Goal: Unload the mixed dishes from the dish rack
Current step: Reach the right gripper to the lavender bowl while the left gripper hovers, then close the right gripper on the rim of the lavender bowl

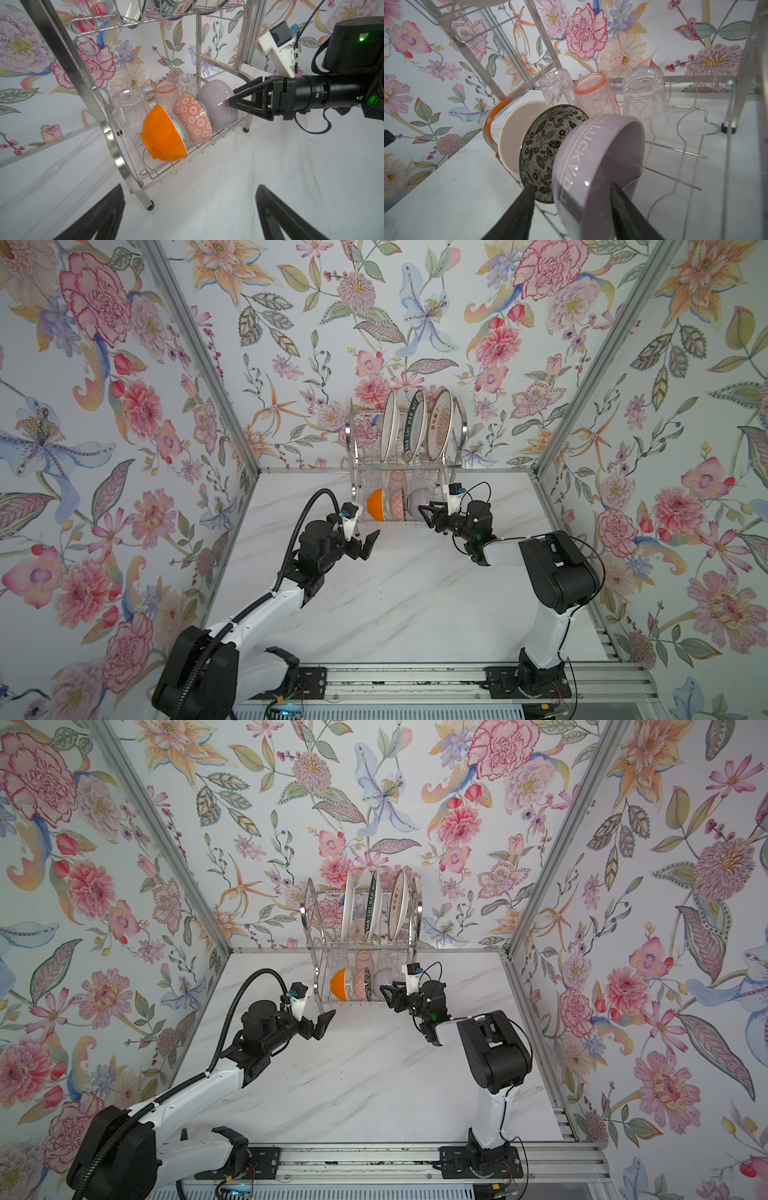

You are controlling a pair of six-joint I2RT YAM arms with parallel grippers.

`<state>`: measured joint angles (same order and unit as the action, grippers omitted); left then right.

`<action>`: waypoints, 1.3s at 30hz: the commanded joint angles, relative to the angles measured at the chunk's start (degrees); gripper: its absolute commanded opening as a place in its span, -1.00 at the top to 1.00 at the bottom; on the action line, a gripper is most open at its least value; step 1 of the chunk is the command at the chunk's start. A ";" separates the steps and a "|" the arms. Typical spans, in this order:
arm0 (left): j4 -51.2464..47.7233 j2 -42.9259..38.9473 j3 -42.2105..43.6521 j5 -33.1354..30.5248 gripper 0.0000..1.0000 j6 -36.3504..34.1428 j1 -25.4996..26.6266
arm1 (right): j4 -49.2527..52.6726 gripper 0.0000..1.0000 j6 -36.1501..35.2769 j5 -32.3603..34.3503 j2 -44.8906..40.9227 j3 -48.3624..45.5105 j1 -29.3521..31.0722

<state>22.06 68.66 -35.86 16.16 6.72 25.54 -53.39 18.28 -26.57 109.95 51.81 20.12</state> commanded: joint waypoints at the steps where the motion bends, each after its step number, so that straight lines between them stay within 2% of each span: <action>1: 1.19 1.18 0.10 0.50 -0.99 1.14 0.74 | 0.34 -0.18 0.60 -1.56 1.55 1.95 -0.25; 19: 2.43 1.06 0.76 -0.12 -0.99 1.89 2.18 | 0.40 -0.15 0.70 -4.72 6.49 7.21 0.82; 39: 4.86 0.03 3.26 -1.36 -0.99 2.64 2.67 | 0.73 -0.01 1.26 -7.10 9.39 9.49 1.37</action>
<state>25.78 70.35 -33.30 15.86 8.47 27.42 -52.95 18.94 -32.62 118.13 59.99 21.17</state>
